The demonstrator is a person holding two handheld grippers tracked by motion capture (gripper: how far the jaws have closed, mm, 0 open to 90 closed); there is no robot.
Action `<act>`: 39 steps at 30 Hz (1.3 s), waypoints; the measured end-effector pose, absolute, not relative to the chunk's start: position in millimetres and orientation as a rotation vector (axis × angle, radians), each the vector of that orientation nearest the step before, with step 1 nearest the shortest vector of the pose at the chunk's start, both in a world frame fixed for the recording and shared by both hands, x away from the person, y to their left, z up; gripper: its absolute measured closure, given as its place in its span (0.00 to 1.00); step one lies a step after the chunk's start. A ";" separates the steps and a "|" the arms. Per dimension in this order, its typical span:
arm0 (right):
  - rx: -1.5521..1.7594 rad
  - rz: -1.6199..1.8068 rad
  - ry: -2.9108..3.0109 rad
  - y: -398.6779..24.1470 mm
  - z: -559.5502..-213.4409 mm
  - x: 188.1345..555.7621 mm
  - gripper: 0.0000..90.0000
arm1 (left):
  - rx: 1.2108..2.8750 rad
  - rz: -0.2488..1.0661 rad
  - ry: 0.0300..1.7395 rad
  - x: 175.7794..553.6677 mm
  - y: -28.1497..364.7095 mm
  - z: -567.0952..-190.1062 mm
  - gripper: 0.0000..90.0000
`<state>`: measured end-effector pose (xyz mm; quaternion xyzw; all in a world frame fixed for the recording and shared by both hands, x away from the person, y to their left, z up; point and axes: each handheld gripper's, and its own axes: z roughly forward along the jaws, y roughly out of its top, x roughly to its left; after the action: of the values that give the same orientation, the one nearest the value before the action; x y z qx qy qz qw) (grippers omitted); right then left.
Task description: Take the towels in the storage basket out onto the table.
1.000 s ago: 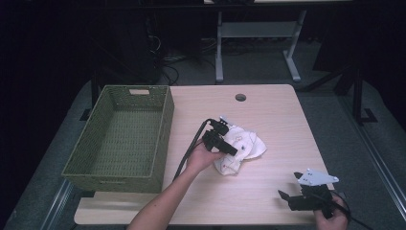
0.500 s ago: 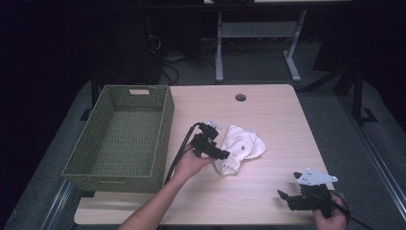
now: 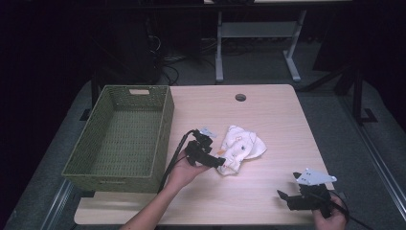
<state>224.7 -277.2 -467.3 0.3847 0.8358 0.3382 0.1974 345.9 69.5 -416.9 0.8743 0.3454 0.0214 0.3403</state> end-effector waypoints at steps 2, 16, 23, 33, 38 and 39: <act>1.078 0.948 2.338 -277.3 -467.6 224.9 0.16 | 2.273 0.066 0.895 342.5 70.6 -417.1 0.30; 1.081 0.948 2.337 -277.4 -467.8 225.0 0.16 | 2.296 0.081 0.864 324.9 76.4 -426.1 0.26; 1.078 0.945 2.341 -277.0 -468.1 225.3 0.16 | 2.306 0.088 0.857 316.5 82.5 -432.9 0.24; 1.080 0.942 2.341 -276.6 -468.4 225.4 0.16 | 2.310 0.066 0.834 302.9 90.0 -437.7 0.24; 1.084 0.943 2.340 -276.9 -468.7 225.6 0.16 | 2.313 0.078 0.838 296.4 95.3 -441.2 0.24; 1.086 0.944 2.340 -276.9 -468.8 225.6 0.16 | 2.313 0.078 0.838 296.4 95.3 -441.2 0.24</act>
<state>225.6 -276.9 -468.8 0.3876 0.8353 0.3369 0.1962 296.4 95.3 -441.2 0.8858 0.3209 0.0299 0.3338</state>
